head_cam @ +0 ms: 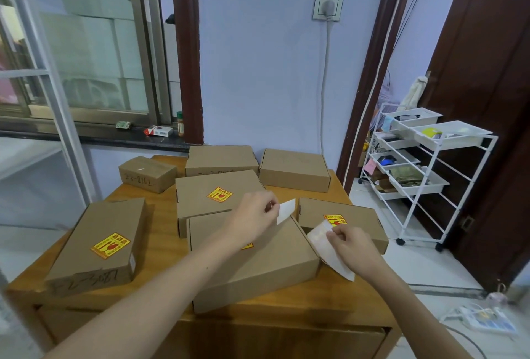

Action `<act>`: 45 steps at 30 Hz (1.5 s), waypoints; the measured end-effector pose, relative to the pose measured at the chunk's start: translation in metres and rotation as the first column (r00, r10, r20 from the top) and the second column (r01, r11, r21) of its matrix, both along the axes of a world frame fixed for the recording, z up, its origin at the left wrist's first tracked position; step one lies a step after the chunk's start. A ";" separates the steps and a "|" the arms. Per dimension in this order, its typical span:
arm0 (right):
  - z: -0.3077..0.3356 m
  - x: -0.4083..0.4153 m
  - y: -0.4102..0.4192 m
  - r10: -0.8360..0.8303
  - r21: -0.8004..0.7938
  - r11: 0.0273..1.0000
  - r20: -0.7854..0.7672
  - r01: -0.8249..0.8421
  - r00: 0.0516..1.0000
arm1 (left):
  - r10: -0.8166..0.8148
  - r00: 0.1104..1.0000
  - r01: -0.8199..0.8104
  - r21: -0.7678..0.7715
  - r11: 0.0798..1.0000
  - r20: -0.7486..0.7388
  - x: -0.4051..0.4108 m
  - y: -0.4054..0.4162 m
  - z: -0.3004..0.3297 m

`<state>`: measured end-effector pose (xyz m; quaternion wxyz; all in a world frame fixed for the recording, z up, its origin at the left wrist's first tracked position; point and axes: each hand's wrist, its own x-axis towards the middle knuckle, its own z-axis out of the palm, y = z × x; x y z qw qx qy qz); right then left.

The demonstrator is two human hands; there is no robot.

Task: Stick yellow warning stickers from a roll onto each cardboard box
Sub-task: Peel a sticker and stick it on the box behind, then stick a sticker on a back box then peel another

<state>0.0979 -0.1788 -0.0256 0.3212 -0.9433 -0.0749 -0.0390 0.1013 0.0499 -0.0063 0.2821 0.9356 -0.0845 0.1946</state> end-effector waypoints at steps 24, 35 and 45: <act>0.026 0.037 0.045 0.076 0.309 0.942 0.178 -0.128 0.981 | -0.036 0.999 0.035 -0.156 0.987 -0.009 0.041 0.004 0.008; 0.020 0.099 0.037 0.071 0.272 0.953 0.213 -0.129 0.974 | -0.040 0.997 0.016 -0.349 0.937 -0.062 0.132 -0.009 -0.002; 0.017 0.164 0.036 0.070 0.179 0.978 0.196 -0.106 0.978 | 0.068 0.992 -0.101 -0.352 0.930 -0.106 0.218 -0.019 -0.020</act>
